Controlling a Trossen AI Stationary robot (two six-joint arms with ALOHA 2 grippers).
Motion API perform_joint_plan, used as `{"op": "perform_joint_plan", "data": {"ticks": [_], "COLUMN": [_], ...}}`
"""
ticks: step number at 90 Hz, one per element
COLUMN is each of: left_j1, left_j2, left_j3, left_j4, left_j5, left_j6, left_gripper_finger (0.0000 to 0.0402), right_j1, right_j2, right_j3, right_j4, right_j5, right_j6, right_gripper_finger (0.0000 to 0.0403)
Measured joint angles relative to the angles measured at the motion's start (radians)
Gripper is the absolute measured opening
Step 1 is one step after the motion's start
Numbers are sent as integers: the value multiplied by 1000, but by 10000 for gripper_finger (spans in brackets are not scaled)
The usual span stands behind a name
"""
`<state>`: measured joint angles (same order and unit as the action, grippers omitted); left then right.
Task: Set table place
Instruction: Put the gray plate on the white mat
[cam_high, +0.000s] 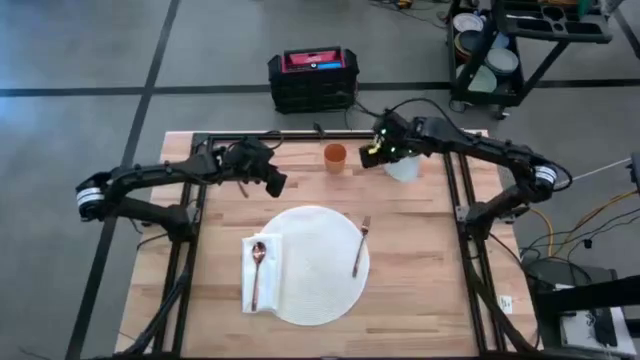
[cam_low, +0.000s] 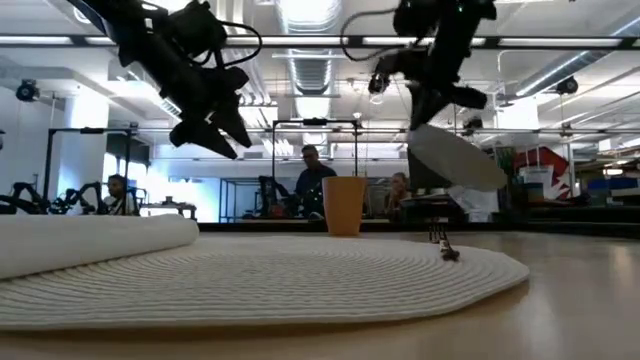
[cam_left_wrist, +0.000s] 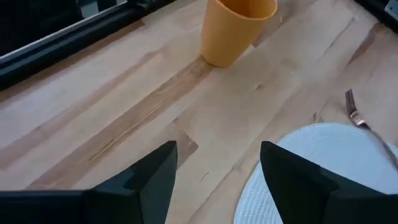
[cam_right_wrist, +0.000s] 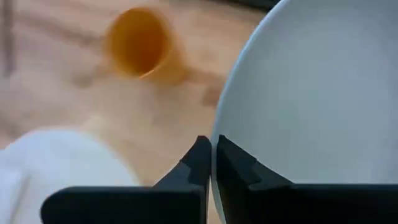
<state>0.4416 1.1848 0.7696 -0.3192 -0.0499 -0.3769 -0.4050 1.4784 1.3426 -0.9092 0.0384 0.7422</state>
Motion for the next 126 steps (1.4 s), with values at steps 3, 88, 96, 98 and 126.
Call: {"op": "perform_joint_plan", "data": {"ticks": [3,88,96,98,126], "left_j1": [0,2,2,2,2], "left_j2": [-1,-186,-209,-214,-230], "left_j3": [0,0,0,0,0], "left_j4": [-5,-115,-116,-116,-117], "left_j5": [-1,-36,-40,-42,-74], "left_j6": [6,182,173,169,97], "left_gripper_finger": [217,217,217,217,217], "right_j1": [45,556,571,575,636], "right_j2": [10,717,772,783,880], "right_j3": [11,667,773,795,910], "right_j4": [2,-58,-109,-118,-132], "right_j5": [-13,-134,-134,-134,-147], "right_j6": [18,92,14,-2,-53], "right_gripper_finger": [0,0,0,0,0]}}
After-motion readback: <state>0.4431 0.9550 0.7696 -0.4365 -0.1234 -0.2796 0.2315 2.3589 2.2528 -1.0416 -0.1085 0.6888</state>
